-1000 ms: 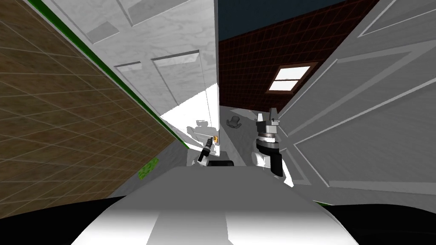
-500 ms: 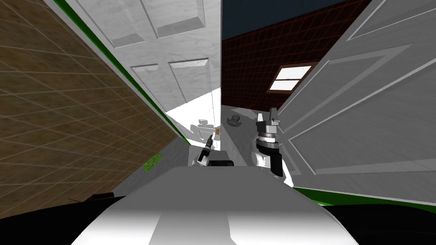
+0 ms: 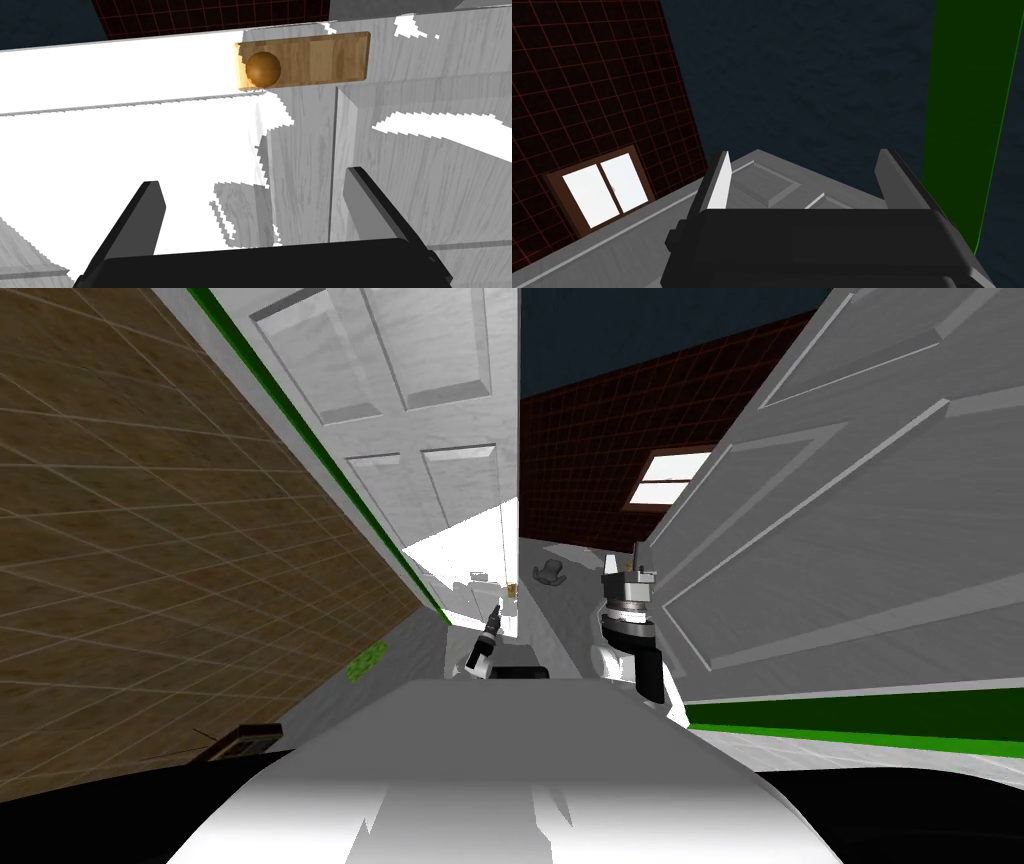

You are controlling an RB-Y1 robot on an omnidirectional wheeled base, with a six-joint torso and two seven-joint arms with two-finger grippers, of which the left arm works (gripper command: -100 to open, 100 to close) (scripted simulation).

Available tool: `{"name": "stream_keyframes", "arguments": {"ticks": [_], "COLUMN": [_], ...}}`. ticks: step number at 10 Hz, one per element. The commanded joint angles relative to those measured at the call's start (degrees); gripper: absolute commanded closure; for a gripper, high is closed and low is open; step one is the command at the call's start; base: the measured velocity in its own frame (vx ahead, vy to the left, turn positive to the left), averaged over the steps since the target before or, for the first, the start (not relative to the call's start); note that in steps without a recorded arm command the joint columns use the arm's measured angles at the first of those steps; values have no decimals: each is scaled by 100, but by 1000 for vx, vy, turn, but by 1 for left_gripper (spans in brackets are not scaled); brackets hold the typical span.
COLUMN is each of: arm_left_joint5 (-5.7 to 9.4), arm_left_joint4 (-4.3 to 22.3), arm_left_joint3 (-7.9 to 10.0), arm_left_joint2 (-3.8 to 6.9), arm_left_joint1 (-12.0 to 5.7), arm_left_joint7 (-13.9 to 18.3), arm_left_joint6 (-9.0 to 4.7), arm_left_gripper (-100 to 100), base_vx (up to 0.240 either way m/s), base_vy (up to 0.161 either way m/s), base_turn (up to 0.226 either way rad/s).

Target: Push the door open

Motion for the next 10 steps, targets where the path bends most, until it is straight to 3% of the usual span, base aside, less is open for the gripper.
{"name": "stream_keyframes", "arguments": {"ticks": [1, 6, 10], "arm_left_joint5": [3, 13, 21], "arm_left_joint4": [21, 74, 115], "arm_left_joint3": [16, 85, 139], "arm_left_joint2": [32, 66, -29], "arm_left_joint1": [-21, -48, -69], "arm_left_joint7": [1, -10, -19], "arm_left_joint6": [-13, -65, -106], "arm_left_gripper": [-100, -100, -100], "base_vx": [148, 201, 201], "base_vy": [-46, -59, -62], "base_turn": [-18, -24, -28]}}
